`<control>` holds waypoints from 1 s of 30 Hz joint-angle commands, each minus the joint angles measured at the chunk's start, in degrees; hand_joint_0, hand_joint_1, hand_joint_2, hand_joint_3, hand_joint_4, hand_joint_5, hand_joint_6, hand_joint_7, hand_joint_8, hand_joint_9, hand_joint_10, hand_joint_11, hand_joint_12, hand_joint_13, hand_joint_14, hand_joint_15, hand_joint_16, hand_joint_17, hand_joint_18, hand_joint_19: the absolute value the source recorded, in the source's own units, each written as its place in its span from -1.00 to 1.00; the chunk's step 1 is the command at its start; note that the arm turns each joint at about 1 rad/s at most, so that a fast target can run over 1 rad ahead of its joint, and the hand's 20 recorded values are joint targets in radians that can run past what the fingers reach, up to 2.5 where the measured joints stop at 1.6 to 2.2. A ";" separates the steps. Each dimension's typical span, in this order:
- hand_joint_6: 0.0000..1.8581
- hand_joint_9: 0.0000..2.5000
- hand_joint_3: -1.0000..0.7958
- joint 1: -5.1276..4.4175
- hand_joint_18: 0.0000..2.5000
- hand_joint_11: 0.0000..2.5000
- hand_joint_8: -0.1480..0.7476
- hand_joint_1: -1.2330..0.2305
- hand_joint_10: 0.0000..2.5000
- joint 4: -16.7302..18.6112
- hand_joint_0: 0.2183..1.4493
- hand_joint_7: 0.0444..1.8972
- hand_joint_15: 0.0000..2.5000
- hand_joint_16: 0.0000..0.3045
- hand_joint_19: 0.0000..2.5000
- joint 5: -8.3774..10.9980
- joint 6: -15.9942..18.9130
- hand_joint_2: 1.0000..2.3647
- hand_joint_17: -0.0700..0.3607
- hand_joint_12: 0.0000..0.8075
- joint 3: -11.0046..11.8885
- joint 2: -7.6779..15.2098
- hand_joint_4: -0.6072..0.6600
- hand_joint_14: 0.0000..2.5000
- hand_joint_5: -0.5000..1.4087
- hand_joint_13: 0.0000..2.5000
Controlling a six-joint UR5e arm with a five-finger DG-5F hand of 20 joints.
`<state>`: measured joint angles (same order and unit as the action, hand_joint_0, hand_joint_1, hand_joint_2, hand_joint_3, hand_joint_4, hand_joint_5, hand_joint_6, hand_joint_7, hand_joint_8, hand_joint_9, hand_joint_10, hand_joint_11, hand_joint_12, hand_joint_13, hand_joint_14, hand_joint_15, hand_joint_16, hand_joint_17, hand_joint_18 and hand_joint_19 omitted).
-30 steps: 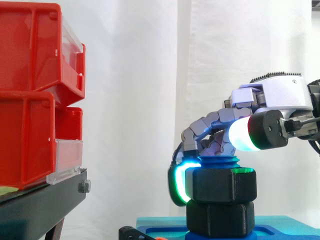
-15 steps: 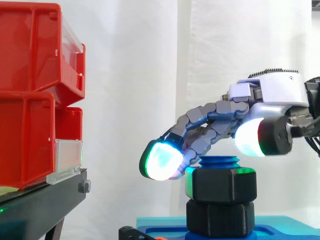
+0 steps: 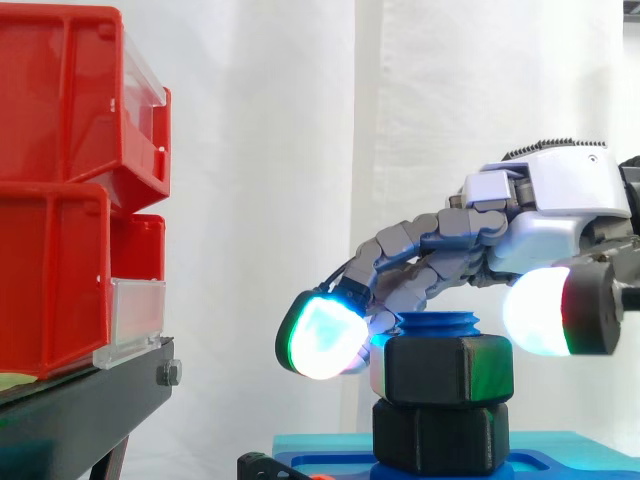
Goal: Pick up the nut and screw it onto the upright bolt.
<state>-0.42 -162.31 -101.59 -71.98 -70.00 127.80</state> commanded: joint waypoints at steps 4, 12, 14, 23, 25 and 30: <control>-0.46 -0.77 -0.44 -1.34 -1.00 -1.00 -0.02 -0.12 -1.00 -1.35 -0.83 -0.25 -1.00 -0.62 -1.00 0.16 0.00 -1.00 -0.07 0.03 0.04 -0.01 0.27 -1.00 -0.71 -0.94; -0.46 -0.74 -0.44 -2.21 -1.00 -1.00 0.01 -0.03 -1.00 -1.43 -0.82 -0.15 -1.00 -0.62 -1.00 0.16 0.09 -1.00 -0.07 0.05 0.04 -0.01 0.33 -1.00 -0.68 -0.92; -0.46 -0.72 -0.44 -2.21 -1.00 -1.00 0.03 -0.04 -1.00 -1.35 -0.82 -0.13 -1.00 -0.62 -1.00 0.16 0.09 -1.00 -0.07 0.05 -0.05 -0.01 0.34 -1.00 -0.67 -0.89; -0.46 -0.67 -0.44 -2.21 -1.00 -1.00 0.05 0.05 -1.00 -1.43 -0.81 0.00 -1.00 -0.62 -1.00 0.25 0.09 -1.00 -0.08 0.05 -0.05 -0.01 0.41 -1.00 -0.64 -0.86; -0.46 -0.67 -0.44 -2.21 -1.00 -1.00 0.05 0.08 -1.00 -1.43 -0.80 0.03 -1.00 -0.63 -1.00 0.25 0.09 -1.00 -0.08 0.04 0.04 -0.01 0.42 -1.00 -0.63 -0.85; -0.46 -0.62 -0.44 -2.21 -1.00 -1.00 0.06 0.12 -1.00 -1.43 -0.77 0.11 -1.00 -0.64 -1.00 0.16 0.09 -1.00 -0.11 0.02 -0.05 -0.01 0.45 -1.00 -0.61 -0.81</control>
<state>-2.65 -163.74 -101.38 -71.90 -69.98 127.79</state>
